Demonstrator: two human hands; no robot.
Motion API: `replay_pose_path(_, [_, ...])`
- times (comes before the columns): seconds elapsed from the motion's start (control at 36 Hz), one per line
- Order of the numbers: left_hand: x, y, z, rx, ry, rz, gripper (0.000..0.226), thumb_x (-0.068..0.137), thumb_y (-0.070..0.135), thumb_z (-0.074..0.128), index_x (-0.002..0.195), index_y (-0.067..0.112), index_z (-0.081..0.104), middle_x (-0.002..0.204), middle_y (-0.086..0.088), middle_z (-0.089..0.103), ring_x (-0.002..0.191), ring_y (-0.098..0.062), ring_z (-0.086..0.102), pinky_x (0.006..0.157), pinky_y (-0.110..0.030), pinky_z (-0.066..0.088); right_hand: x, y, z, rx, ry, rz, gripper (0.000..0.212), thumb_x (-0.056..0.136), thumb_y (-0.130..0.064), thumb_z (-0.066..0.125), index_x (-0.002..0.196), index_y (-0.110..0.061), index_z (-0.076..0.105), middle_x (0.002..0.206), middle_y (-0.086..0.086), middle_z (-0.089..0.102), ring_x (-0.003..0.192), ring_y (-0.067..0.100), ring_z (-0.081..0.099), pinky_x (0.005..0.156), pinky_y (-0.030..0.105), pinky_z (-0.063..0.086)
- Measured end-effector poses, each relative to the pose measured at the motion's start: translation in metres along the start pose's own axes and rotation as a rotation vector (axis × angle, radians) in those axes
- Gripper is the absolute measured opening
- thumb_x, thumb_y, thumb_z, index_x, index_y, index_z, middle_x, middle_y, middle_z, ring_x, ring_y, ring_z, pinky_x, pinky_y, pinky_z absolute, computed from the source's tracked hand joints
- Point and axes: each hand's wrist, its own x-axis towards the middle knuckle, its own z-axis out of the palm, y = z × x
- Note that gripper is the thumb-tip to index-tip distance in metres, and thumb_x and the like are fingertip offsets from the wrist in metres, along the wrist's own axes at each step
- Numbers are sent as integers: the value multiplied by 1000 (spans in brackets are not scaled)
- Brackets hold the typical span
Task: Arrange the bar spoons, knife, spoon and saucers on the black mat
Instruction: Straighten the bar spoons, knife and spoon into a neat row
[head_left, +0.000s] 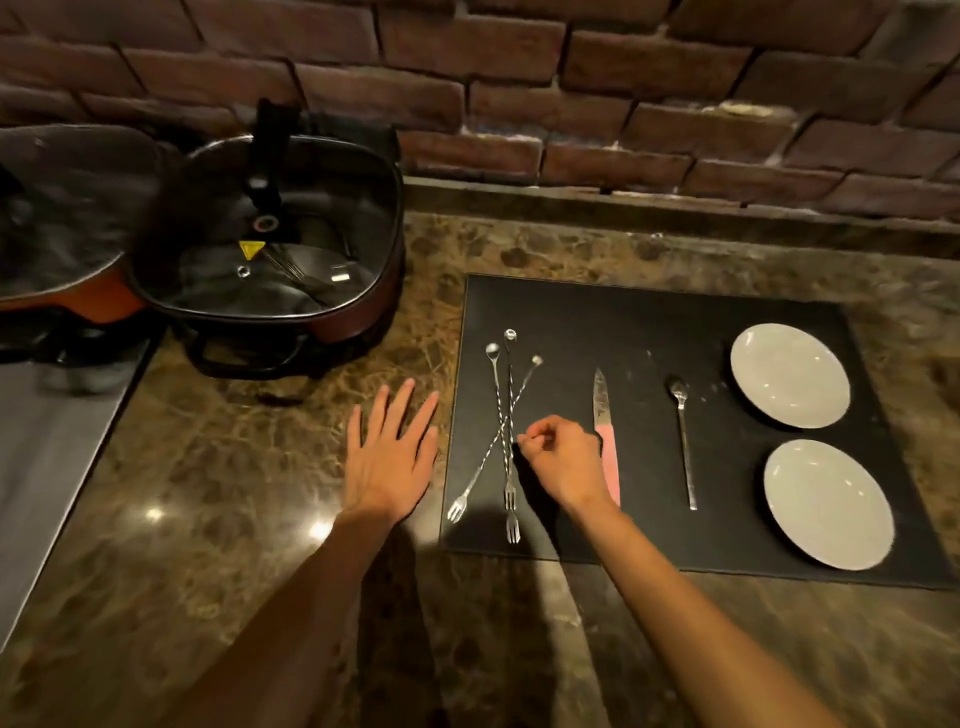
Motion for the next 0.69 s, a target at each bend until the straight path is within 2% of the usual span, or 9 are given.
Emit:
replay_pose_path(0.06, [10,-2,5,5,5,8,53,104,51,21,154,43,34,167,5,28,156,-25,22,125,-56,18,11,-8,8,-28,14,-12,10,88,-21,66,95,-14,66,72,1,68,79,19,66,79,29,48])
replay_pose_path(0.17, [22,-3,11,67,15,7,52,105,52,19,155,44,31,166,7,31,156,-25,25,124,-58,19,26,-20,21,-125,2,-10,20,91,-24,64,102,-8,60,89,13,71,89,30,65,84,39,52])
replay_pose_path(0.28, [24,-2,16,100,44,3,51,105,50,23,154,43,36,165,6,35,155,-24,27,123,-58,20,31,-21,26,-171,3,12,16,92,-21,62,101,-8,59,90,14,70,89,33,66,82,40,54])
replay_pose_path(0.36, [25,-6,20,97,61,15,51,105,51,25,154,43,36,166,6,33,156,-23,24,123,-58,17,30,-21,26,-147,-2,19,12,92,-19,61,99,-10,62,90,11,71,87,28,67,82,38,55])
replay_pose_path(0.47, [25,-9,24,87,171,80,48,105,48,34,150,37,45,162,1,41,153,-28,32,121,-59,23,29,-22,23,-101,-25,57,4,87,-11,63,90,-14,63,85,7,69,82,20,68,79,33,56])
replay_pose_path(0.58, [26,-11,27,91,195,97,48,104,48,37,151,37,45,162,2,40,153,-27,31,120,-59,22,28,-25,21,-71,-21,102,12,78,-9,68,72,-17,62,76,4,68,73,16,66,69,26,54])
replay_pose_path(0.69, [26,-11,26,97,161,83,49,104,50,35,151,38,43,163,3,38,154,-26,30,120,-59,21,28,-29,20,-83,-33,119,9,74,-13,71,67,-8,66,69,9,68,68,17,65,67,31,55])
